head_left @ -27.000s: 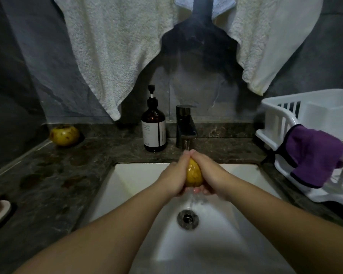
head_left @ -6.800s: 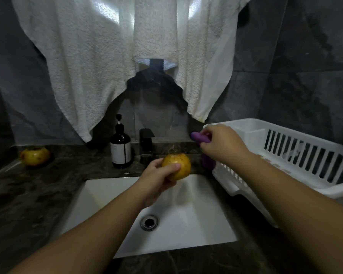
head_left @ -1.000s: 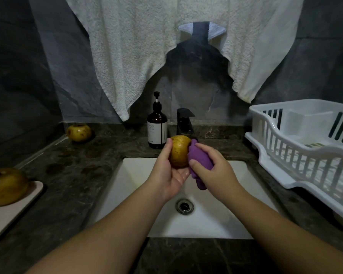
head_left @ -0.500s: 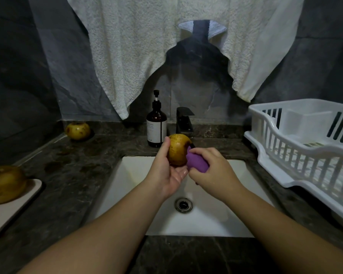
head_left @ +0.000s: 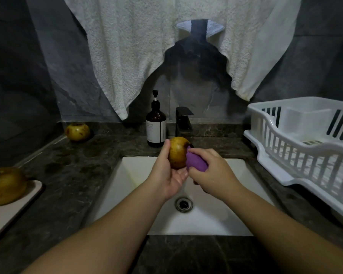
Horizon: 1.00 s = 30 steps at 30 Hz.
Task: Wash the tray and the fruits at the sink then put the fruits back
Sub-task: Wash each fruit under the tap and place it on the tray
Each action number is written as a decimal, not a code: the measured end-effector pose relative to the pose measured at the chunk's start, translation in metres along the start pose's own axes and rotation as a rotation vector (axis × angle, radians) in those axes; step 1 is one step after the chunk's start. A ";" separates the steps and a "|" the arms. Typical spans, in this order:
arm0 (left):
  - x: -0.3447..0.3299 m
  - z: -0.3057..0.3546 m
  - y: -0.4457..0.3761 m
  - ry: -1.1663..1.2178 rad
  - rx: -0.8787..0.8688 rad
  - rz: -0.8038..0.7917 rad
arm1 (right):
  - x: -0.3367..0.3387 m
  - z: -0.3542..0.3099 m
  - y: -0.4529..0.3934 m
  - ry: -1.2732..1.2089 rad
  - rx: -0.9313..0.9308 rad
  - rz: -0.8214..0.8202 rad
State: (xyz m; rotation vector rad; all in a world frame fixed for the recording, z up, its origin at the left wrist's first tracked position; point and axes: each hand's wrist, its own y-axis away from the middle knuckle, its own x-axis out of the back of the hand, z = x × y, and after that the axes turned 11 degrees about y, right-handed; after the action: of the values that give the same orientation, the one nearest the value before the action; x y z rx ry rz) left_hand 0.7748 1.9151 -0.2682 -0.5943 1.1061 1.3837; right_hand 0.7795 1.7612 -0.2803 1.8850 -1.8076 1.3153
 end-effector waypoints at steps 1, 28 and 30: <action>0.000 0.000 0.000 0.001 -0.001 -0.001 | 0.000 0.000 0.000 -0.009 0.004 -0.008; -0.001 -0.002 -0.004 -0.014 -0.006 -0.049 | 0.005 0.000 -0.003 -0.114 -0.138 -0.042; 0.002 0.001 -0.005 -0.011 -0.020 -0.034 | 0.006 -0.001 -0.002 -0.075 -0.114 -0.107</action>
State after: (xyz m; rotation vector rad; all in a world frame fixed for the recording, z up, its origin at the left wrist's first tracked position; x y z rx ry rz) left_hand 0.7793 1.9161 -0.2705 -0.6165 1.0702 1.3684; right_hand 0.7801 1.7582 -0.2740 1.9644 -1.7494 1.0958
